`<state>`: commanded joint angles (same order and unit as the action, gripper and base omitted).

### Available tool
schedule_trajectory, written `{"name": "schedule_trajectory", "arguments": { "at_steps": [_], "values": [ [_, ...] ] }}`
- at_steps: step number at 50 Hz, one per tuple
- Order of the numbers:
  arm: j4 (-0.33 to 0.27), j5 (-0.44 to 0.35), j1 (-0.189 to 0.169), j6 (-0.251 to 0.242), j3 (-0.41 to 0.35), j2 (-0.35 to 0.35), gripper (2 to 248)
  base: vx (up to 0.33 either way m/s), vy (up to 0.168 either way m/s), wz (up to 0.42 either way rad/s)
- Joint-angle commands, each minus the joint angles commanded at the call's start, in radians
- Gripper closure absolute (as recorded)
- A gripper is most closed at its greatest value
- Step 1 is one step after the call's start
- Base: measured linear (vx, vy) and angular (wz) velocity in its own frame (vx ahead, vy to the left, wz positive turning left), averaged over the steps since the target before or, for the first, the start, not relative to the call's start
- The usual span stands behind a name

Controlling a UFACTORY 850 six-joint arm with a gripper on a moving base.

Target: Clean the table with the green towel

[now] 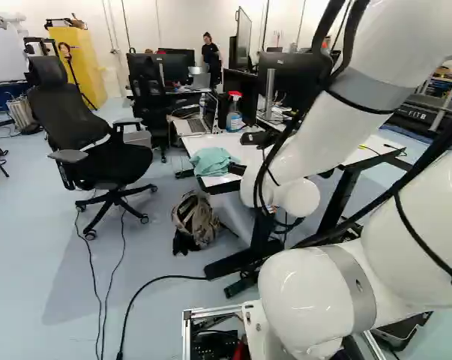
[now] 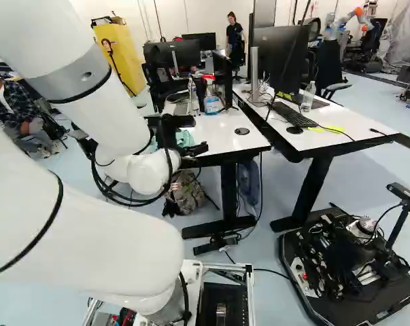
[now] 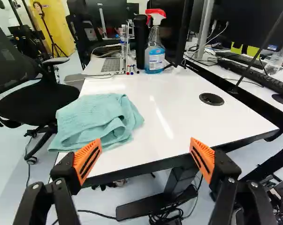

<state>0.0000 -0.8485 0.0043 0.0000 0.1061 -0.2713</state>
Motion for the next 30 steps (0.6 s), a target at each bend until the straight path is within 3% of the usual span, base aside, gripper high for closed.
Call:
{"name": "schedule_trajectory", "arguments": {
  "at_steps": [30],
  "values": [
    [0.000,-0.024,-0.004,0.000,-0.019,-0.008,3,0.000,0.000,0.000]
  ]
}}
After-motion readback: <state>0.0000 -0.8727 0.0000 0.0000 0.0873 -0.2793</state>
